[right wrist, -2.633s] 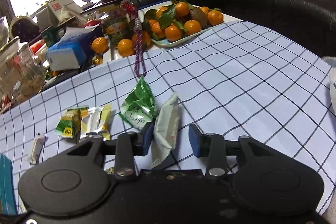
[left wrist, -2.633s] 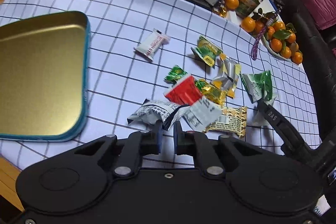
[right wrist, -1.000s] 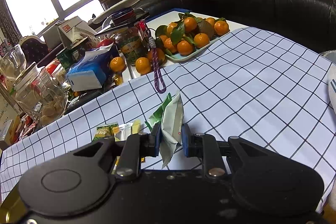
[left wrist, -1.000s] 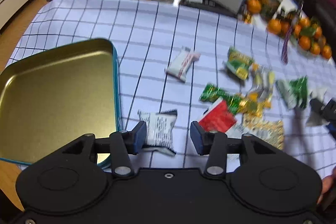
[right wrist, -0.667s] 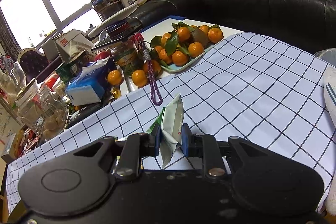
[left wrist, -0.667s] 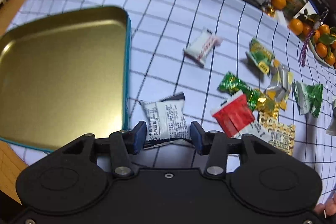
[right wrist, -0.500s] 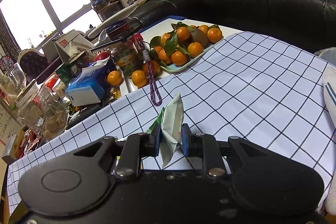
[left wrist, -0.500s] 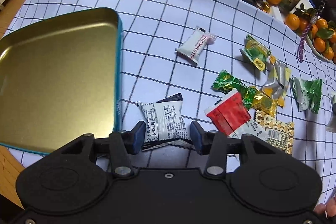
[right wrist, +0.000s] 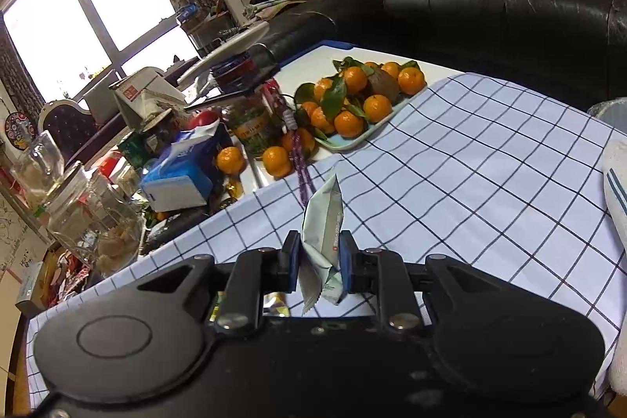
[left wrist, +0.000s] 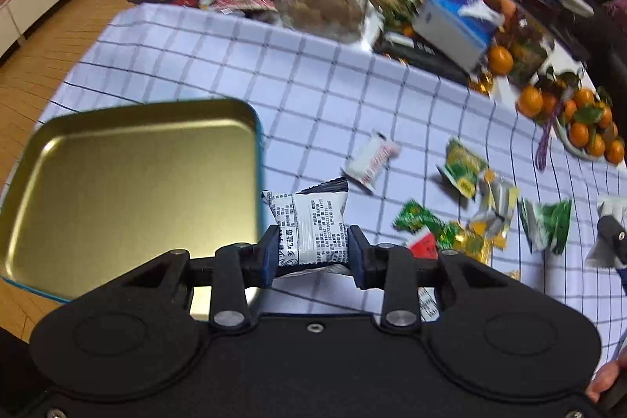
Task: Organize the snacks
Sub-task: 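Carry both white packets to the gold tray and open both tools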
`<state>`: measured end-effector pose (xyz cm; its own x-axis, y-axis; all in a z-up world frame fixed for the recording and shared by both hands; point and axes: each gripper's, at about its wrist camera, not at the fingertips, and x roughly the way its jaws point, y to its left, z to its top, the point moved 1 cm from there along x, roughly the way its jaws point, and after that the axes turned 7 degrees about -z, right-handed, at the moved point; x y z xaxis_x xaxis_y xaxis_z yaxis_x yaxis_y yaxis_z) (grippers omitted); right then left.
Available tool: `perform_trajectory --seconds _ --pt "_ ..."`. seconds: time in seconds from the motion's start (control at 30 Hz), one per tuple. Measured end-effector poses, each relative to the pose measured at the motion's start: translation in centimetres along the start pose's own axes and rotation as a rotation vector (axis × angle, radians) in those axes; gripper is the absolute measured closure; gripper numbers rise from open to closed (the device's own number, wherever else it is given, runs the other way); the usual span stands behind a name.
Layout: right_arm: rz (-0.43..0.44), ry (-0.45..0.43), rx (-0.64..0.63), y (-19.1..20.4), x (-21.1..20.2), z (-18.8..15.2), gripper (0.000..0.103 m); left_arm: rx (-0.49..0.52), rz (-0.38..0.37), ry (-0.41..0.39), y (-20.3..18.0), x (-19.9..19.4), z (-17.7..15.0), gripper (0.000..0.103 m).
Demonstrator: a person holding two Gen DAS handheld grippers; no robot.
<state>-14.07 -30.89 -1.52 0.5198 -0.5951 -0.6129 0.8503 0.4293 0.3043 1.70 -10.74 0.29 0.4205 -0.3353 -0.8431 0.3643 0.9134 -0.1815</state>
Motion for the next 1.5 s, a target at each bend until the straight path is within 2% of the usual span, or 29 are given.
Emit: perform_trajectory --seconds 0.27,0.47,0.6,0.73,0.83,1.0,1.3,1.5 --pt "0.113 -0.005 -0.128 6.2 -2.5 -1.4 0.081 0.002 0.152 -0.081 5.6 -3.1 3.4 0.059" --pt "0.253 0.004 -0.296 13.0 -5.2 -4.8 0.081 -0.049 0.272 -0.096 10.2 -3.0 3.6 0.059" --pt "0.367 0.029 -0.431 17.5 -7.5 -8.3 0.081 -0.162 0.235 -0.037 13.1 -2.3 3.5 0.059" --pt "0.457 0.055 -0.568 20.7 -9.6 -11.9 0.081 -0.209 0.273 -0.044 14.5 -2.5 3.4 0.059" --pt "0.501 0.074 -0.632 22.0 -10.7 -13.9 0.081 -0.225 0.270 -0.055 15.3 -3.0 3.4 0.058" --pt "0.528 0.172 -0.573 22.0 -10.3 -14.2 0.081 -0.246 0.283 -0.072 16.2 -3.5 3.4 0.058" --pt "0.528 0.262 -0.427 21.4 -8.5 -13.3 0.077 -0.253 0.245 -0.084 16.5 -3.9 3.4 0.058" --pt "0.501 0.261 -0.436 21.3 -7.9 -13.4 0.077 -0.252 0.244 -0.074 16.5 -3.7 3.5 0.058"
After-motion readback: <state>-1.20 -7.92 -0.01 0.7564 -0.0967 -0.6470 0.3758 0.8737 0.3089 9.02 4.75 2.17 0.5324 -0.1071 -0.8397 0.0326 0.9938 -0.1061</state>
